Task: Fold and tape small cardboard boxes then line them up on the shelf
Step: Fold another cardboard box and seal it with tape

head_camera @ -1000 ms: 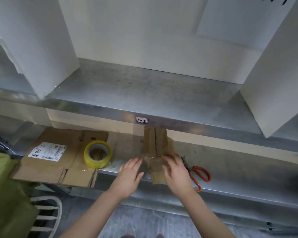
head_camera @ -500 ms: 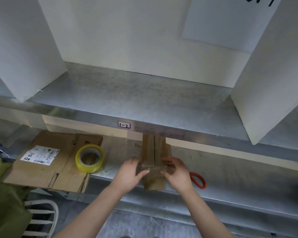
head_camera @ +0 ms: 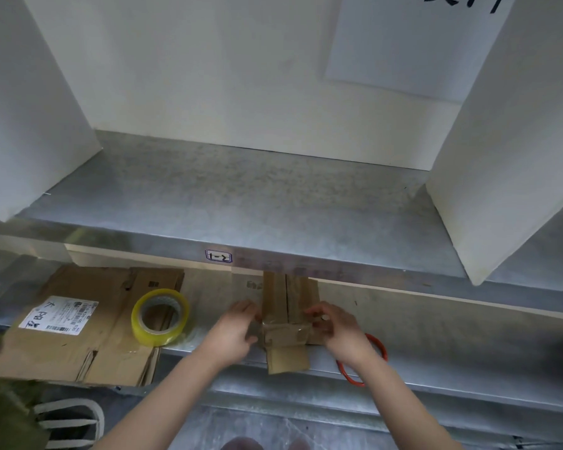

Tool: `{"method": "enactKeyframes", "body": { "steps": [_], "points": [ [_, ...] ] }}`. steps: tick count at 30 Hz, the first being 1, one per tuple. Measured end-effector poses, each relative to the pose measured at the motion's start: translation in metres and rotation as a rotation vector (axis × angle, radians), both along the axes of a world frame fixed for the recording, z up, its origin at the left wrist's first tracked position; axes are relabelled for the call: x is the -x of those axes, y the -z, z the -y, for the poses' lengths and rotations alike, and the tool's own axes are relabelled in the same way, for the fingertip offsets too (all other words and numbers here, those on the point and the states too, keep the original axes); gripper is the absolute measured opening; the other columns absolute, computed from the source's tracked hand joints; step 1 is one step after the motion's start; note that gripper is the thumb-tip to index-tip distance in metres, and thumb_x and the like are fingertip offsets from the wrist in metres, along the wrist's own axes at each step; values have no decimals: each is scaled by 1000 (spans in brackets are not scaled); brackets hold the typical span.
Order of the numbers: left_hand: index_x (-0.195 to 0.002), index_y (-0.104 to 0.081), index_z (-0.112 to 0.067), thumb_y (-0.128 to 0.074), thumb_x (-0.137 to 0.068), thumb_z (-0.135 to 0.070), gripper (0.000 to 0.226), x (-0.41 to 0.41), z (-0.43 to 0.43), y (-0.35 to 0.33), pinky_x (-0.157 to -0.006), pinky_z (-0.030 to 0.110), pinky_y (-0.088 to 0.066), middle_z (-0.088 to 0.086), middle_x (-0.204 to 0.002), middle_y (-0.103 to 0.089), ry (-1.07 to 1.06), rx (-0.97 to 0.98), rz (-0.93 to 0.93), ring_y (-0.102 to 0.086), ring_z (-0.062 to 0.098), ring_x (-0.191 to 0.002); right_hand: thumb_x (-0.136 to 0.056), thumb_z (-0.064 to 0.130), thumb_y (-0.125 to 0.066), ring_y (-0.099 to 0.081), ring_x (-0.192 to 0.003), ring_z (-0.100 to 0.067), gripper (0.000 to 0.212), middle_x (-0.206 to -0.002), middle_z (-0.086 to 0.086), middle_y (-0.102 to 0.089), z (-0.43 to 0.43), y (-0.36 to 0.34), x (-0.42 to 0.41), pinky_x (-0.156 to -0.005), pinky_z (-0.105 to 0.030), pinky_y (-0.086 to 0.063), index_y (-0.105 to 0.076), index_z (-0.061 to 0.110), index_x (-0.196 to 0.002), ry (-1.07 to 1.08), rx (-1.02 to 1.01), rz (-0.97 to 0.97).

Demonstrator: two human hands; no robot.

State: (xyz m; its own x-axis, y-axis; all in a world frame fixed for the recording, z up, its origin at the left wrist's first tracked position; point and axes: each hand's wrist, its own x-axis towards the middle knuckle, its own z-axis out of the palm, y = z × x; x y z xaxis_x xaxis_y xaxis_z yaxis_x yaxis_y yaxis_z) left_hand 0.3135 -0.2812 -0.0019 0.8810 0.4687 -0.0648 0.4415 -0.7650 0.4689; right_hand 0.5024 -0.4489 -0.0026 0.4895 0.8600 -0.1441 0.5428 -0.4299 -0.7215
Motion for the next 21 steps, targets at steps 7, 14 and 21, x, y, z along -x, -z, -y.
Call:
{"method": "enactKeyframes", "body": {
  "steps": [7,14,21],
  "points": [
    [-86,-51,-21,-78,-75,-43,36,-15,-9,-4,-64,14,-31,-8,-92,-48,-28,60,-7,-45,10,-86,-79,4,-72,-62,-80,11,44,-100,20,-60,-10,-5,-5,-68,-5,-46,-60,44,-92,-28,-19,11],
    [-134,-41,-26,-80,-78,-29,69,-13,8,11,-96,26,-48,-9,-128,-51,-233,324,168,-56,11,-112,-84,12,-70,-65,-84,-2,28,-106,14,-57,-2,19,27,-76,-16,-52,-66,24,-109,138,-189,139],
    [-148,-36,-28,-83,-74,-21,88,-2,23,15,-96,16,-46,-9,-126,-60,-225,498,200,-59,0,-112,-77,28,-78,-59,-103,-9,38,-108,15,-55,1,14,45,-86,-26,-49,-63,21,-111,264,-281,88]
  ]
}}
